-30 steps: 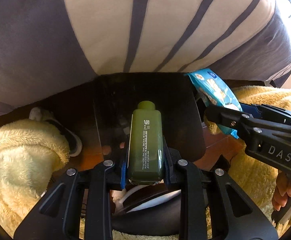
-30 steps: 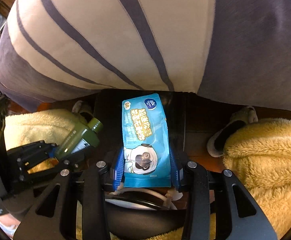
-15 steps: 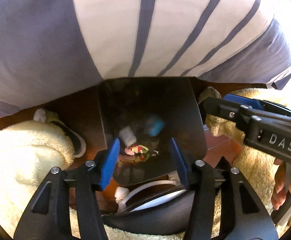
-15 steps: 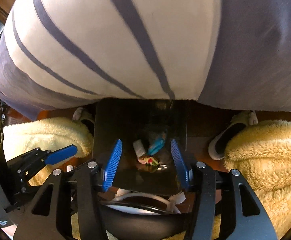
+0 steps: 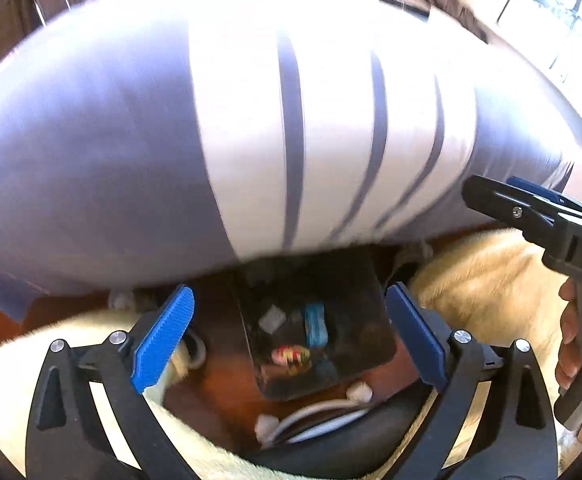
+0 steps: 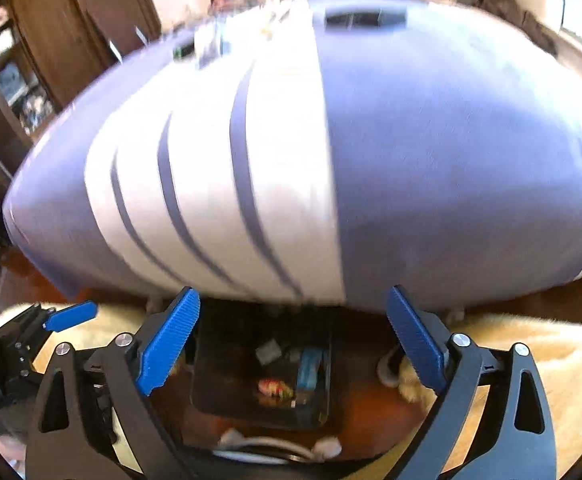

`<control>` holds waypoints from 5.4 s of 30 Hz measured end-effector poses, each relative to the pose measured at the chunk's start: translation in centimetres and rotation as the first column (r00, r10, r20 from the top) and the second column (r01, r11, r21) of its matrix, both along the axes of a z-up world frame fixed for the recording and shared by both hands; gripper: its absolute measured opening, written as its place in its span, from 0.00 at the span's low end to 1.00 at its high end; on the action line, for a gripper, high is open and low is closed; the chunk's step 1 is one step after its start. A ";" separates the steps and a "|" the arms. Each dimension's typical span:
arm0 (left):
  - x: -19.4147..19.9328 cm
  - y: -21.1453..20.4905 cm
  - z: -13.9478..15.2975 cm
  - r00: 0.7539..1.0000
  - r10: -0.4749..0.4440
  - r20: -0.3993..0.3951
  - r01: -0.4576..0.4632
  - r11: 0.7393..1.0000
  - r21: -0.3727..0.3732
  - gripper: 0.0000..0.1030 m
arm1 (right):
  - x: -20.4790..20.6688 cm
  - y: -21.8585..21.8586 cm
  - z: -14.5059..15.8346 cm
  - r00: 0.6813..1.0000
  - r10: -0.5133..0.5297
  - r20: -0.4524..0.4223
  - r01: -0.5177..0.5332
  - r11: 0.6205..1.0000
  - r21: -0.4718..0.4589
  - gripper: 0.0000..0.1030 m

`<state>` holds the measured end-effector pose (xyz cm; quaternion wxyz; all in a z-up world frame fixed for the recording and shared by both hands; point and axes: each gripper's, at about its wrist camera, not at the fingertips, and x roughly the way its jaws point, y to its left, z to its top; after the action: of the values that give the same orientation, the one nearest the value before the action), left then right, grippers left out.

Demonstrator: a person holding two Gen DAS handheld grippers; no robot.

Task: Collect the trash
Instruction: 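Grasp the crumpled tissue with the left gripper while the right grasps the black box, then carry the tissue and black box down over the black bin, then open both grippers over the bin to drop the tissue and box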

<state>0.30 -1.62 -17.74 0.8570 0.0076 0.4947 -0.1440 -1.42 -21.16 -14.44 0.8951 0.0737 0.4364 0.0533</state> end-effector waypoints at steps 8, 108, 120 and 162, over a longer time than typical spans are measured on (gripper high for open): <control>2.8 0.7 6.1 0.988 0.030 0.154 -0.032 0.999 0.013 0.92 | 2.8 -2.5 4.6 0.993 -0.041 0.114 0.044 0.999 -0.029 0.96; -0.9 -1.0 2.1 0.997 -0.018 0.070 0.022 0.999 -0.048 0.23 | -2.2 0.7 -0.7 0.993 0.120 -0.022 -0.120 0.993 -0.001 0.73; -0.5 -0.9 -5.1 0.993 -0.016 -0.115 0.013 0.999 -0.033 0.23 | -1.8 1.0 -5.2 0.982 0.127 -0.142 -0.129 0.992 -0.003 0.73; 0.6 -0.1 -5.9 0.988 0.005 -0.152 0.002 0.999 0.044 0.84 | 2.1 0.6 -6.2 0.974 0.053 -0.220 -0.055 0.999 -0.002 0.85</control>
<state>0.92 -1.74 -23.62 0.8164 0.0151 0.5618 -0.1326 0.73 -20.53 -20.60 0.8400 0.0635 0.5347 0.0671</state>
